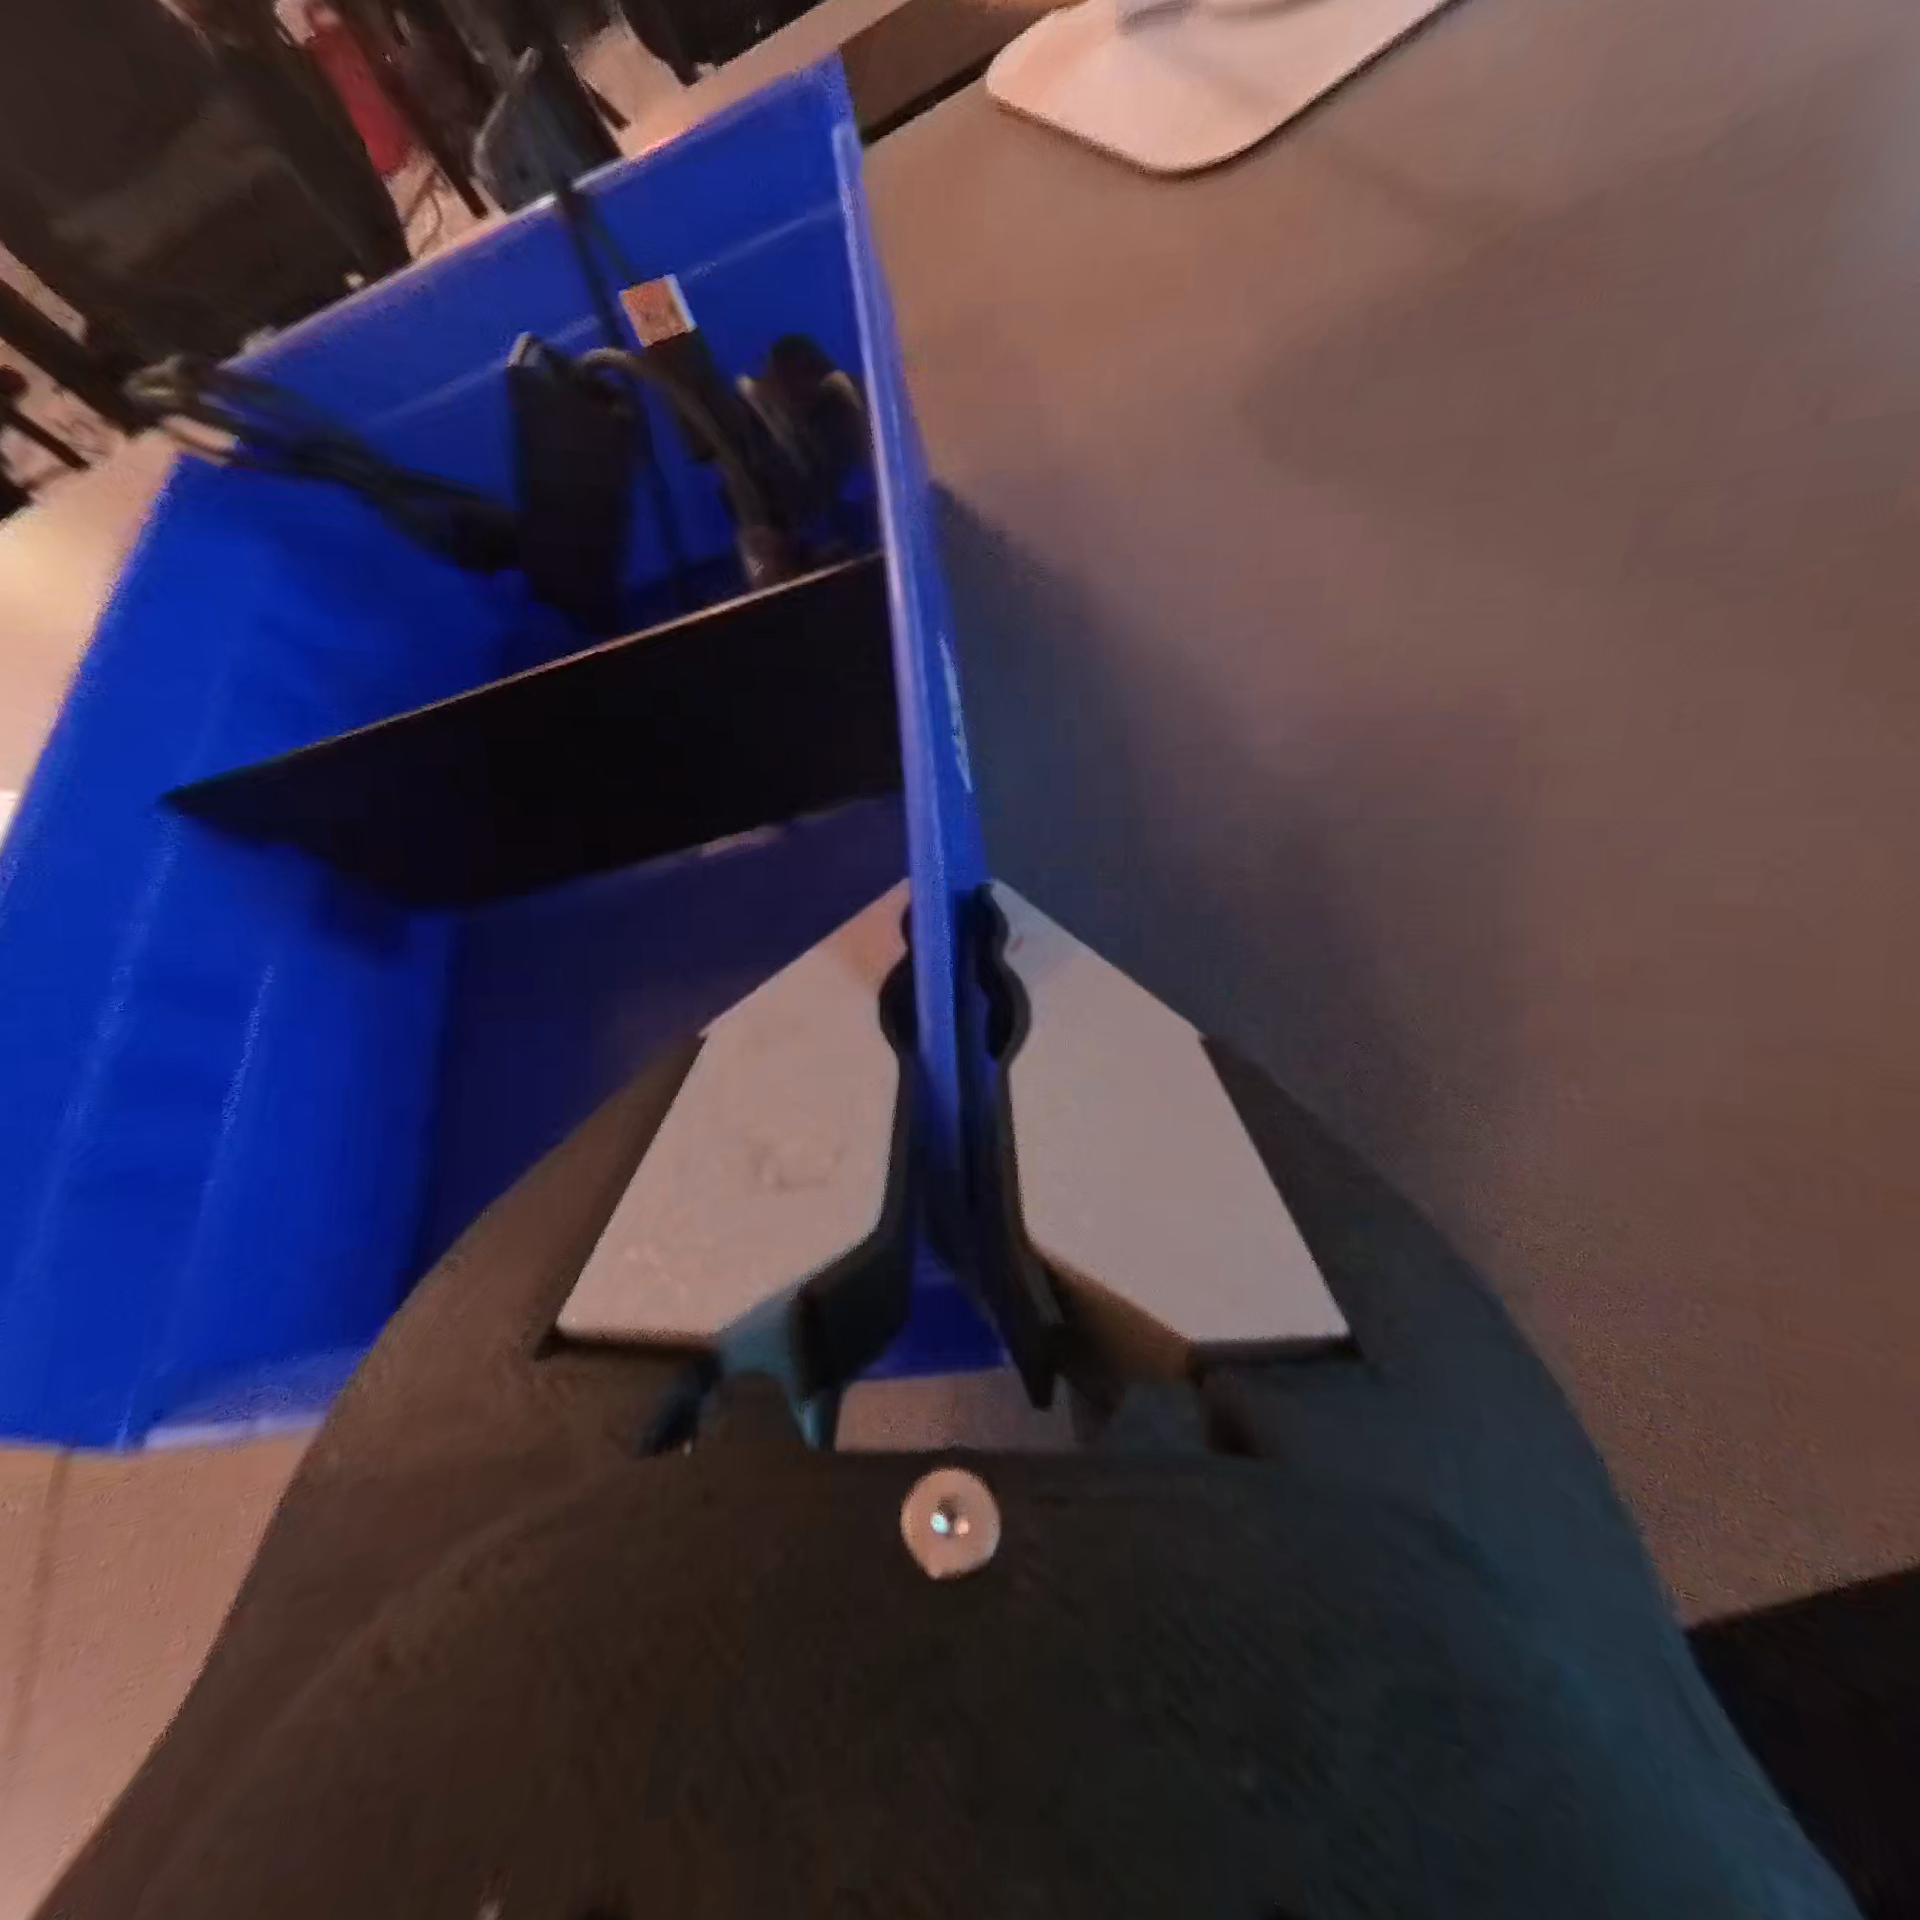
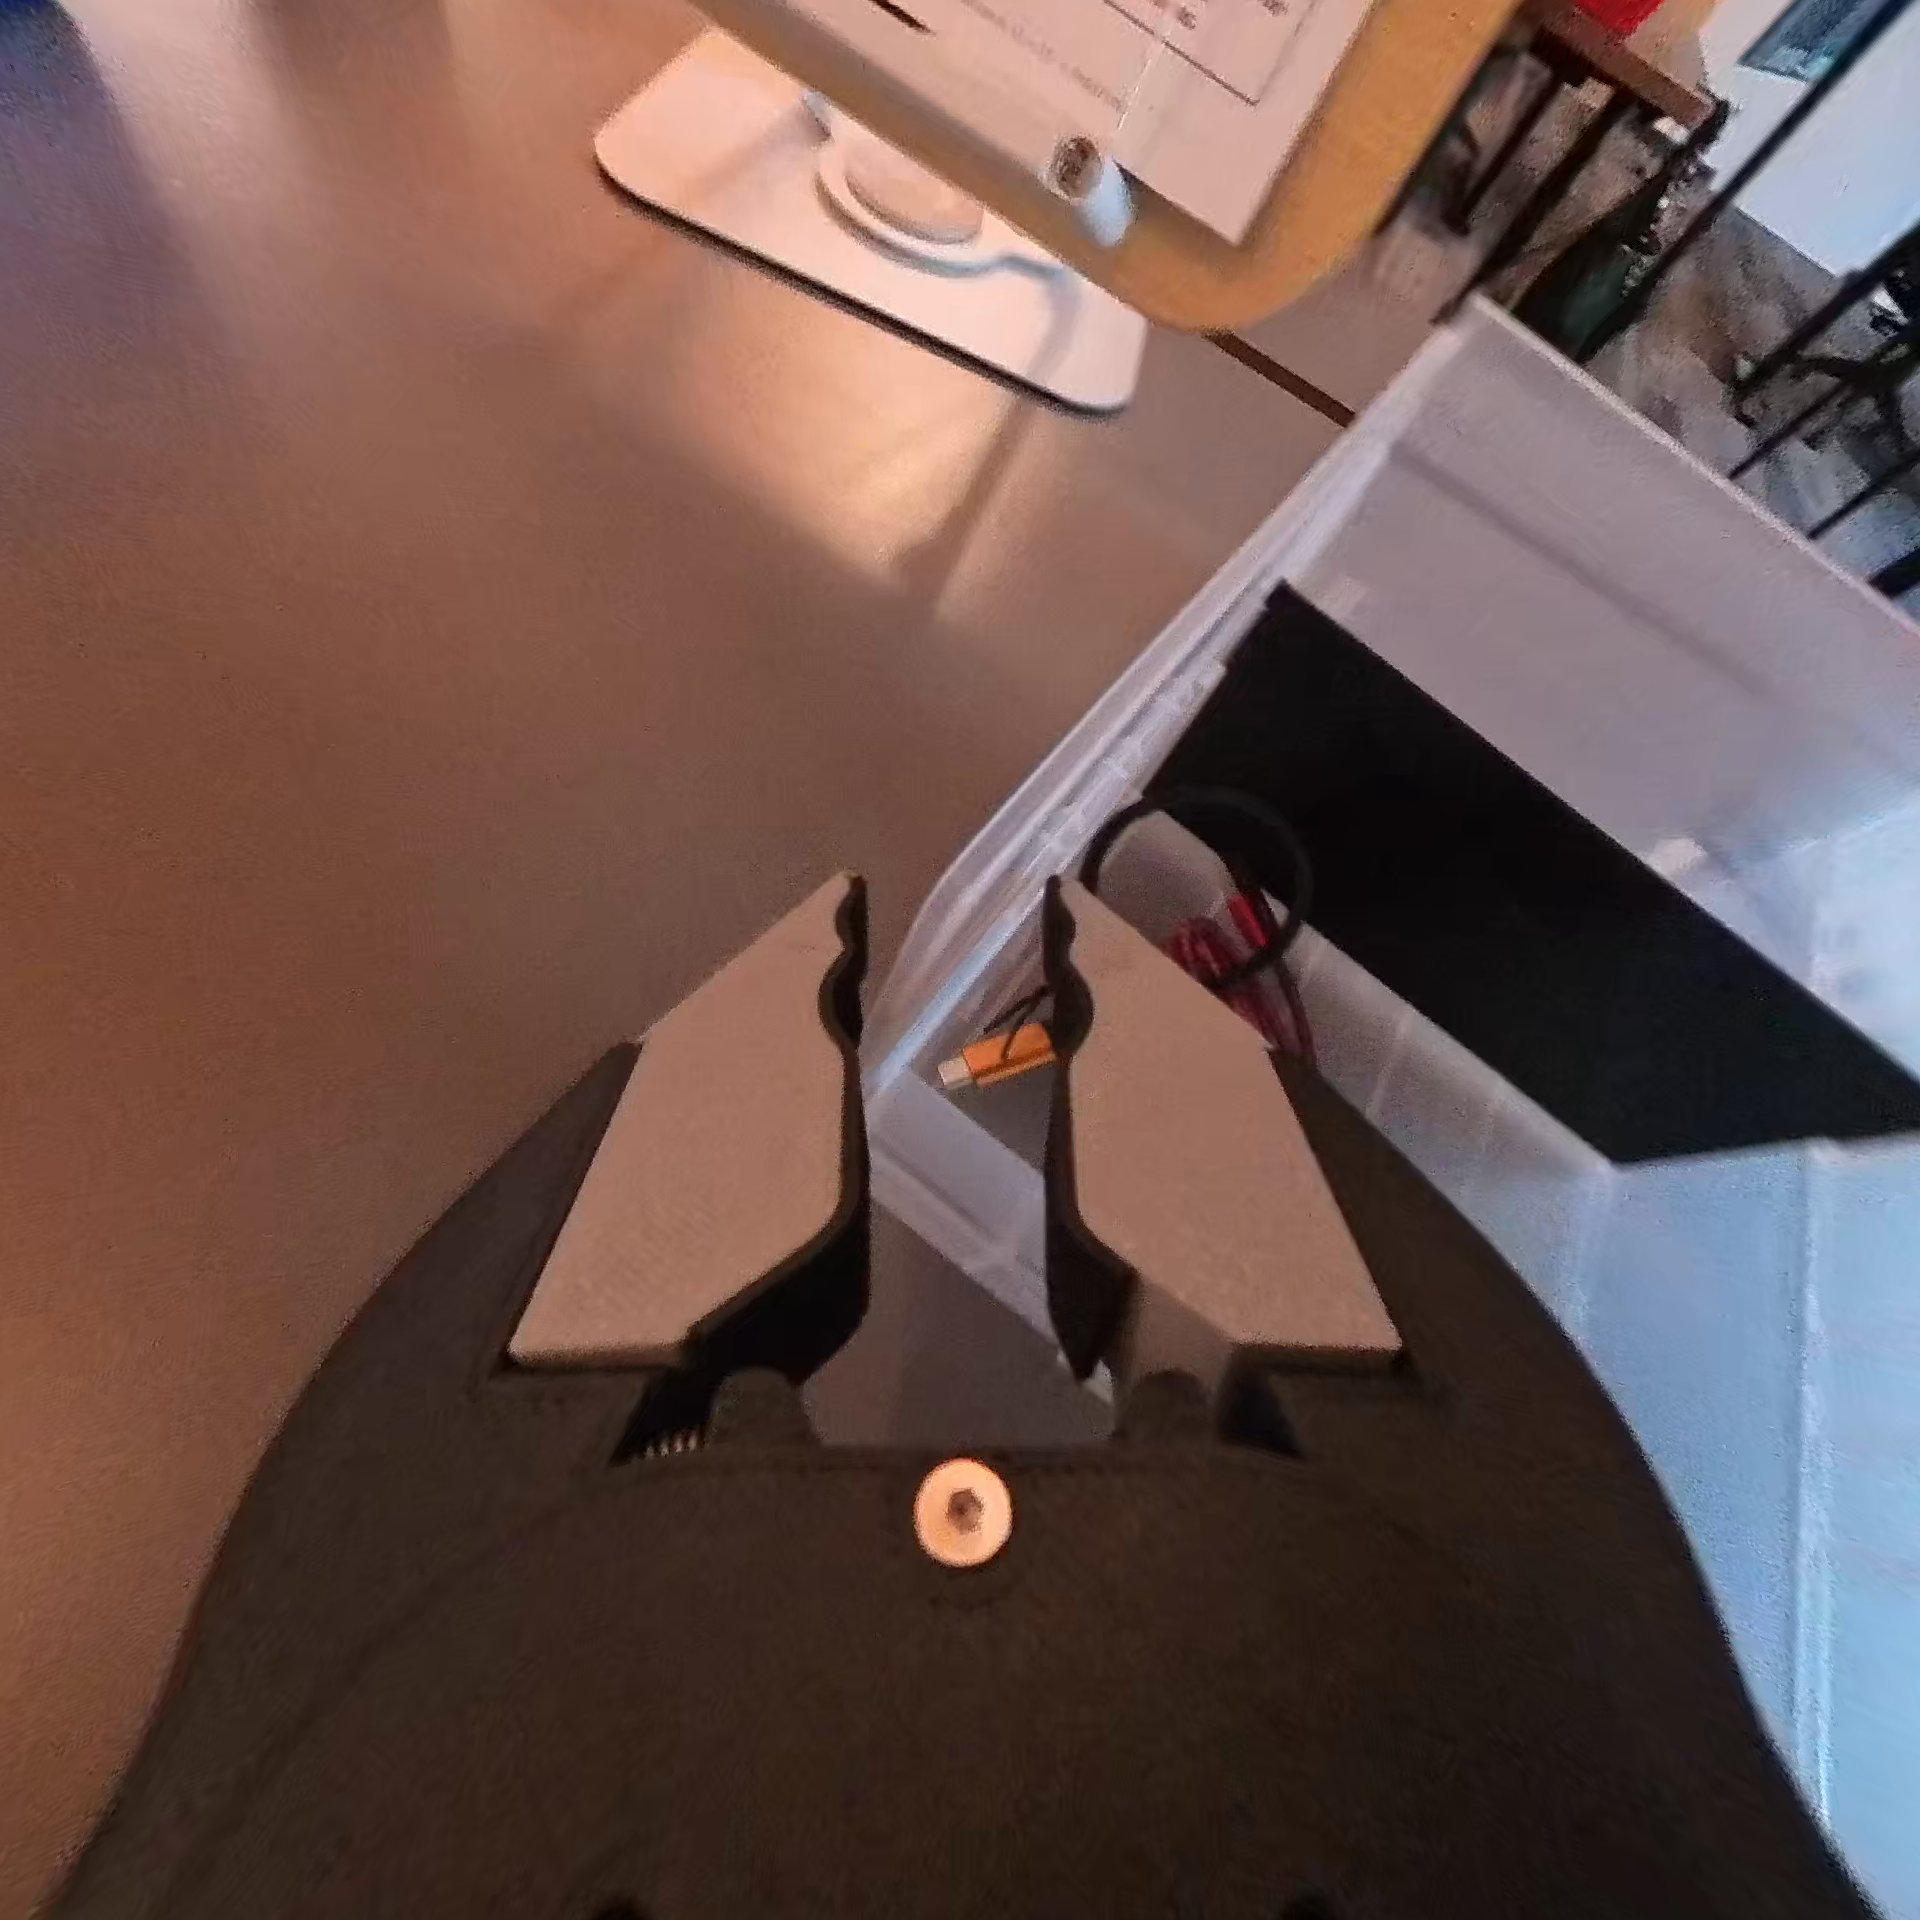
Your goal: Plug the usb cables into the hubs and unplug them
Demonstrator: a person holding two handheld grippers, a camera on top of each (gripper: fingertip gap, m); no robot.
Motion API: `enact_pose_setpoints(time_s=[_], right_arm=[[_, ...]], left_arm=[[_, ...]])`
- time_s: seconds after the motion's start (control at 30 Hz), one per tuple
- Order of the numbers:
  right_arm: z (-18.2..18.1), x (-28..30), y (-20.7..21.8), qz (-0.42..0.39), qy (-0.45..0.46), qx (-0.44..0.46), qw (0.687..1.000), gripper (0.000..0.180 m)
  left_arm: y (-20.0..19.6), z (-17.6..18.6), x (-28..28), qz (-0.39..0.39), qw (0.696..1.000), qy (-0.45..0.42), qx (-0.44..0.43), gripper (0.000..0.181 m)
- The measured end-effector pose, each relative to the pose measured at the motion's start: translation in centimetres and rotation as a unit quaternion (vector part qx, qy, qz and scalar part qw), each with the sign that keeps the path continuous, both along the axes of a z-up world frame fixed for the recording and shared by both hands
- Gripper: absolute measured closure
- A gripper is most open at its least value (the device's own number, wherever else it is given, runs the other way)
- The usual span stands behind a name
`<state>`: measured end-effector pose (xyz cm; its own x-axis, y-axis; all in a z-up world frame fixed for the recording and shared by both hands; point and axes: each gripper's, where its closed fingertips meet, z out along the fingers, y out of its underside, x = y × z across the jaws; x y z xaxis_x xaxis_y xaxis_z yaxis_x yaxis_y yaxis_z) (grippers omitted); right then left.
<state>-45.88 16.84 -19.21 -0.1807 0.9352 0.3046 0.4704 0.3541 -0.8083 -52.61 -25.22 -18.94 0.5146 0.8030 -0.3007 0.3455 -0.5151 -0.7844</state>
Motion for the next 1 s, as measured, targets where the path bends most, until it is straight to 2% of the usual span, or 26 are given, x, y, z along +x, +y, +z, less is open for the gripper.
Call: enact_pose_setpoints(time_s=[0.13,0.3,0.6,0.73,0.8,0.9,1.0], right_arm=[[0.0,4.0,5.9,-0.074,0.009,0.07,0.995,0.172],[-0.1,7.7,8.5,-0.079,0.011,-0.037,0.996,0.177],[-0.1,8.5,11.1,-0.161,0.006,0.053,0.986,0.17],[0.1,8.5,10.3,-0.153,0.0,0.068,0.986,0.172],[1.3,8.6,9.6,-0.143,0.02,0.067,0.987,0.173],[4.6,9.2,7.6,-0.114,0.063,0.03,0.991,0.162],[7.8,9.8,4.8,-0.066,0.103,-0.03,0.992,0.146]], left_arm=[[-2.3,0.1,-0.2,-0.003,0.996,-0.045,0.076,0.178],[-3.3,0.0,-0.5,0.022,0.994,-0.058,0.093,0.179],[-4.9,0.1,0.1,0.062,0.988,-0.074,0.122,0.178],[-7.7,0.1,0.2,0.091,0.983,-0.079,0.137,0.171],[-6.9,0.7,0.6,0.063,0.982,-0.08,0.162,0.173],[-4.3,3.8,2.0,-0.003,0.978,-0.063,0.2,0.14],[-4.7,7.1,2.4,0.0,0.985,0.002,0.175,0.137]])
